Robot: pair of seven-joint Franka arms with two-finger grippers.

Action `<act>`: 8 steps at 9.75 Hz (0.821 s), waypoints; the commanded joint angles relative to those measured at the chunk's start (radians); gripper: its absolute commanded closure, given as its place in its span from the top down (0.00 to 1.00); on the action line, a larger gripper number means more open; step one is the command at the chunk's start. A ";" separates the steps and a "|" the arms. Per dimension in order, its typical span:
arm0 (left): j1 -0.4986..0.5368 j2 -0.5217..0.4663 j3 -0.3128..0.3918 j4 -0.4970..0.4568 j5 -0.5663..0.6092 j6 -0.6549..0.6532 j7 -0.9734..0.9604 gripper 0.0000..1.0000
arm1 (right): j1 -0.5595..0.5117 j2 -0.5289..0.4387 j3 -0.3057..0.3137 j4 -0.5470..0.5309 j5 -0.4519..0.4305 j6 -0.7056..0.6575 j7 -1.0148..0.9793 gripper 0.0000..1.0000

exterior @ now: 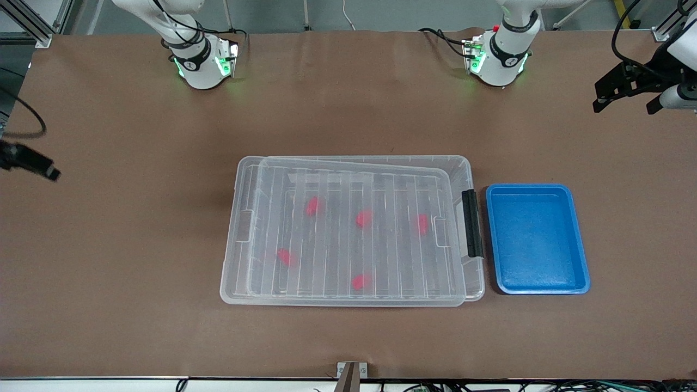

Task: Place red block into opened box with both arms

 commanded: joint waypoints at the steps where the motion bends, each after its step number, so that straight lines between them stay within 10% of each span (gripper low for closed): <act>1: 0.003 0.008 0.001 -0.006 -0.002 -0.002 0.019 1.00 | 0.012 -0.071 -0.045 -0.060 -0.016 -0.035 -0.068 1.00; 8: 0.003 0.008 0.001 -0.004 -0.002 -0.008 0.020 1.00 | 0.011 -0.097 -0.017 -0.100 -0.002 -0.003 -0.062 1.00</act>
